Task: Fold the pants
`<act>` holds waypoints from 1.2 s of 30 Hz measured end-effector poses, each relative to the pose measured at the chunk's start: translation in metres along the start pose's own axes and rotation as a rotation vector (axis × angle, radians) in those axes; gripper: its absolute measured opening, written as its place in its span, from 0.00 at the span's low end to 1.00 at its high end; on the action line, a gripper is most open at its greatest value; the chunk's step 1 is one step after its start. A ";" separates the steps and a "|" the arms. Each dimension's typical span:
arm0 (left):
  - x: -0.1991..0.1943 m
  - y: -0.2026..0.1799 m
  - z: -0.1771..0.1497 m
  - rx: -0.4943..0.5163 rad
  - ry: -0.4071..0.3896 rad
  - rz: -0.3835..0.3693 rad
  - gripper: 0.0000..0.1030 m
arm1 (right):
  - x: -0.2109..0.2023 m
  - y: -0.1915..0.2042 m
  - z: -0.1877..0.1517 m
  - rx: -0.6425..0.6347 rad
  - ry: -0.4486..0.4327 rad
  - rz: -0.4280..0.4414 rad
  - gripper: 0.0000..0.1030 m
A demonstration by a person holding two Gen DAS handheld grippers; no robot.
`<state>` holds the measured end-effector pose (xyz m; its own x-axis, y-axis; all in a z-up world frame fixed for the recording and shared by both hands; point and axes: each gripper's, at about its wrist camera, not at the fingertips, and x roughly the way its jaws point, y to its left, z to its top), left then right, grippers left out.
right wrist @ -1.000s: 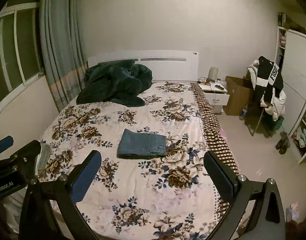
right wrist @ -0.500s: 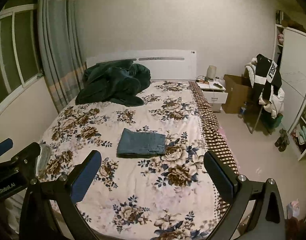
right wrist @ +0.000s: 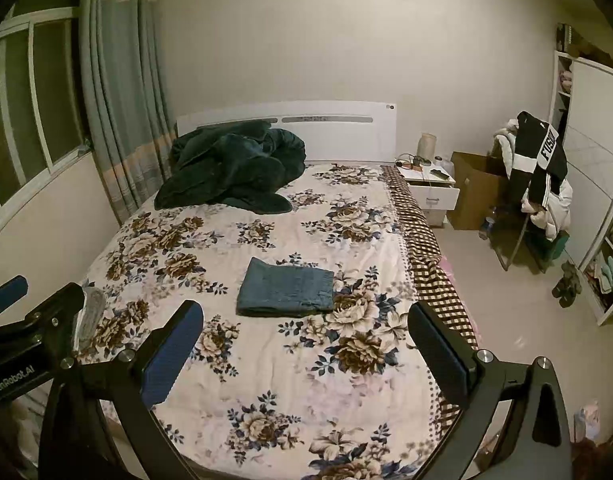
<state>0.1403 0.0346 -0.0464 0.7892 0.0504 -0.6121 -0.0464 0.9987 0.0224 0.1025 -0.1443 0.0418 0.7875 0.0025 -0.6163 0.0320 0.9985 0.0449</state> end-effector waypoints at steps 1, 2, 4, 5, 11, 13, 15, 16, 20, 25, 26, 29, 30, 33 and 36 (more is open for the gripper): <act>0.000 0.000 0.000 0.001 -0.001 -0.001 1.00 | 0.000 0.000 0.000 0.001 -0.001 0.000 1.00; 0.001 0.001 0.001 0.003 0.001 -0.003 1.00 | -0.002 0.000 0.000 -0.001 -0.001 0.001 1.00; 0.001 0.001 0.001 0.003 -0.001 -0.001 1.00 | 0.000 0.000 0.001 -0.008 0.000 0.004 1.00; 0.001 0.001 0.001 0.002 0.000 -0.003 1.00 | -0.002 -0.001 0.001 -0.007 -0.001 0.006 1.00; 0.001 0.001 0.000 0.004 -0.001 -0.003 1.00 | 0.006 -0.003 0.007 -0.016 0.001 0.017 1.00; 0.000 0.001 0.001 0.003 -0.003 0.000 1.00 | 0.007 -0.003 0.007 -0.016 0.001 0.022 1.00; 0.000 0.001 0.000 0.003 -0.001 0.000 1.00 | 0.008 -0.004 0.009 -0.020 0.002 0.024 1.00; -0.001 0.001 0.000 0.002 -0.002 0.000 1.00 | 0.008 -0.004 0.009 -0.018 0.001 0.023 1.00; -0.001 0.001 0.000 0.002 -0.004 0.001 1.00 | 0.008 -0.004 0.009 -0.019 0.002 0.024 1.00; -0.002 0.001 0.001 -0.002 -0.005 0.006 1.00 | 0.009 -0.004 0.009 -0.021 0.003 0.026 1.00; -0.003 0.002 0.001 -0.004 -0.005 0.005 1.00 | 0.009 -0.004 0.009 -0.021 0.004 0.026 1.00; -0.004 0.002 0.003 -0.004 -0.005 0.001 1.00 | 0.009 -0.005 0.009 -0.020 0.005 0.025 1.00; -0.005 0.002 0.004 -0.005 -0.005 0.002 1.00 | 0.009 -0.004 0.009 -0.020 0.003 0.025 1.00; -0.004 0.002 0.002 -0.005 -0.004 0.002 1.00 | 0.009 -0.004 0.007 -0.021 0.005 0.022 1.00; -0.005 0.002 0.003 -0.003 -0.006 0.008 1.00 | 0.010 -0.004 0.004 -0.018 0.008 0.020 1.00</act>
<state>0.1379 0.0368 -0.0408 0.7925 0.0588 -0.6071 -0.0545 0.9982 0.0255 0.1128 -0.1487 0.0389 0.7827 0.0225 -0.6220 0.0055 0.9991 0.0430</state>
